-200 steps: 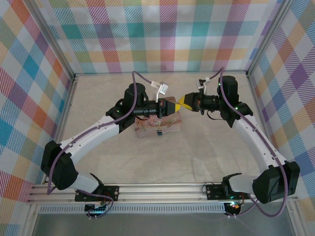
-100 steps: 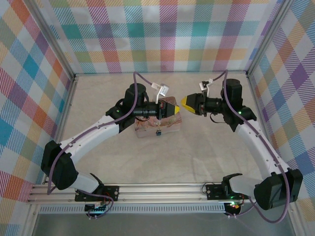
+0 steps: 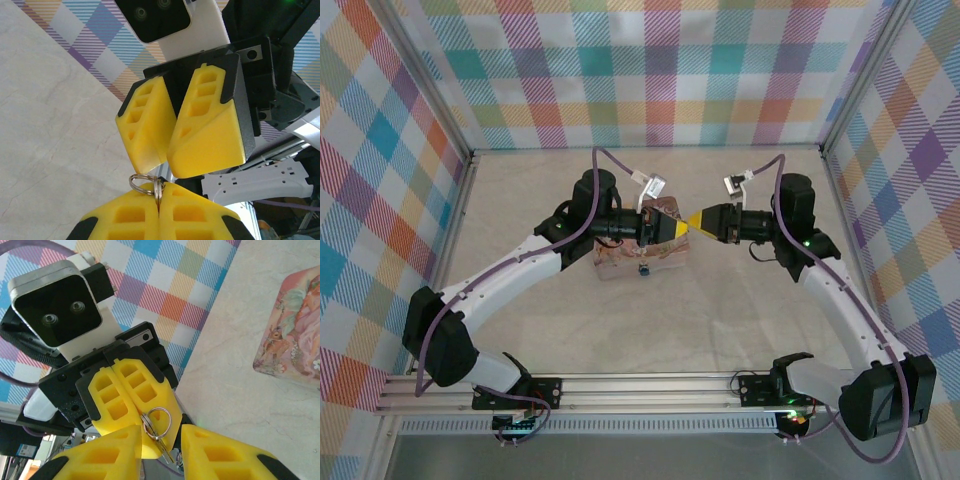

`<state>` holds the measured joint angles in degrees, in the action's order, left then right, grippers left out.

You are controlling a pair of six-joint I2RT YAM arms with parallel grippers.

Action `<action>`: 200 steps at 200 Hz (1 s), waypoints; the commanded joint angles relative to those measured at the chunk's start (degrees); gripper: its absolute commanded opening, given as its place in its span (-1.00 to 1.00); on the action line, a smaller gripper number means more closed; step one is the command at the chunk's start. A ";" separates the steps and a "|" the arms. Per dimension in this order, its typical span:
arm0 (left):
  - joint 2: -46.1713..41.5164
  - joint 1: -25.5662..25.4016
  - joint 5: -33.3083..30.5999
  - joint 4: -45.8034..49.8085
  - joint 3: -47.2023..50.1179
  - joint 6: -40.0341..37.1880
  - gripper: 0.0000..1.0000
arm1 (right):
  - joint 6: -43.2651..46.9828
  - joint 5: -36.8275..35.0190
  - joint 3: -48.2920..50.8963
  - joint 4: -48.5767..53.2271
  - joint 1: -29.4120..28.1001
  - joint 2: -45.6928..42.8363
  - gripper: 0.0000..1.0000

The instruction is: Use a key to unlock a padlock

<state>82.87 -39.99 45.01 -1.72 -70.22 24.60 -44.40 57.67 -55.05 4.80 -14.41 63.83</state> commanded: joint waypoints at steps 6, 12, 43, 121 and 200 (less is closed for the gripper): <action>-2.35 0.37 2.42 -2.26 -1.49 0.58 -1.00 | 0.93 3.72 1.48 -6.05 0.18 -1.52 -0.45; -2.44 0.43 2.43 -2.45 -1.46 0.77 -1.00 | 0.96 3.93 1.59 -6.36 0.18 -1.63 -0.44; -2.83 0.64 2.44 -3.29 -1.30 1.39 -1.00 | 1.69 4.86 2.20 -6.35 0.18 -1.78 -0.39; -2.53 0.62 2.80 -3.91 -1.59 2.38 -1.00 | 0.63 7.51 2.55 -9.96 -0.76 -2.31 -0.62; -1.66 0.61 3.05 -6.33 -1.85 4.20 -1.00 | 3.15 8.54 2.40 -8.11 -1.97 -2.31 -0.61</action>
<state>81.78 -39.83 47.37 -3.64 -70.24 27.42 -43.94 63.53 -52.80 -2.55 -15.05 63.13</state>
